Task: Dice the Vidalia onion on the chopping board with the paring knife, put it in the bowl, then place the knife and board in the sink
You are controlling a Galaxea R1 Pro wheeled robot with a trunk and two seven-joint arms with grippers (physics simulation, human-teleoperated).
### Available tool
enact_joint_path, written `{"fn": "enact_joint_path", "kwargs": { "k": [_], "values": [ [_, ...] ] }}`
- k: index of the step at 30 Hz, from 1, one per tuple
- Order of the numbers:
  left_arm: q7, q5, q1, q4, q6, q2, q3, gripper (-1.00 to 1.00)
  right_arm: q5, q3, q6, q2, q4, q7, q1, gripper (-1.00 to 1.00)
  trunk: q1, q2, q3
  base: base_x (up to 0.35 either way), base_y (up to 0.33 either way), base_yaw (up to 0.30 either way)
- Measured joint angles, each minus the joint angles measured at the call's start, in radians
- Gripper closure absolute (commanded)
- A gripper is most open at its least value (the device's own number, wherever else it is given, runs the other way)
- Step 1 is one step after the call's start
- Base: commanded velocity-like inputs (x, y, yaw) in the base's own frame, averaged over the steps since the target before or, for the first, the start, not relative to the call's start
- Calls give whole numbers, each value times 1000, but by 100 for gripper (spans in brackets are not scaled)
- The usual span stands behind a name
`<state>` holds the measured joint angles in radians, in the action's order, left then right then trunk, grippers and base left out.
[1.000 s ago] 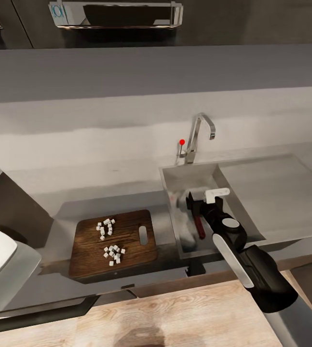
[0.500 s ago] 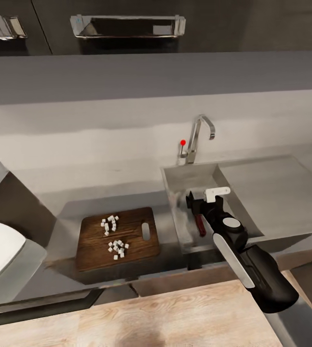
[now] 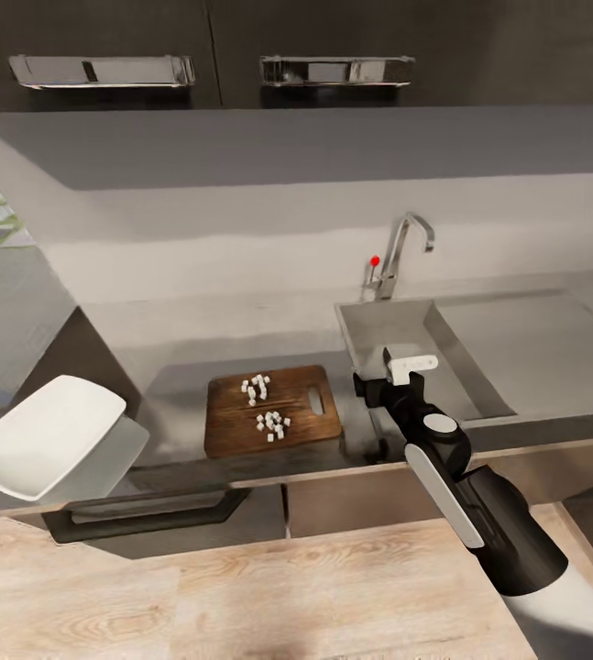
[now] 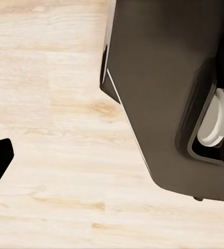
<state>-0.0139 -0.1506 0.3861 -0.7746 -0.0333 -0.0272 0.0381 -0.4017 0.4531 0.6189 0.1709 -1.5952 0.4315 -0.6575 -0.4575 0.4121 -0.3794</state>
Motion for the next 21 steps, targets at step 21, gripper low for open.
{"fn": "enact_joint_path", "kwargs": {
  "k": [21],
  "values": [
    [0,0,0,5,0,0,0,-100,6,1,2,0,25,1,0,-100,0,0,10,-53,160,0]
  ]
}}
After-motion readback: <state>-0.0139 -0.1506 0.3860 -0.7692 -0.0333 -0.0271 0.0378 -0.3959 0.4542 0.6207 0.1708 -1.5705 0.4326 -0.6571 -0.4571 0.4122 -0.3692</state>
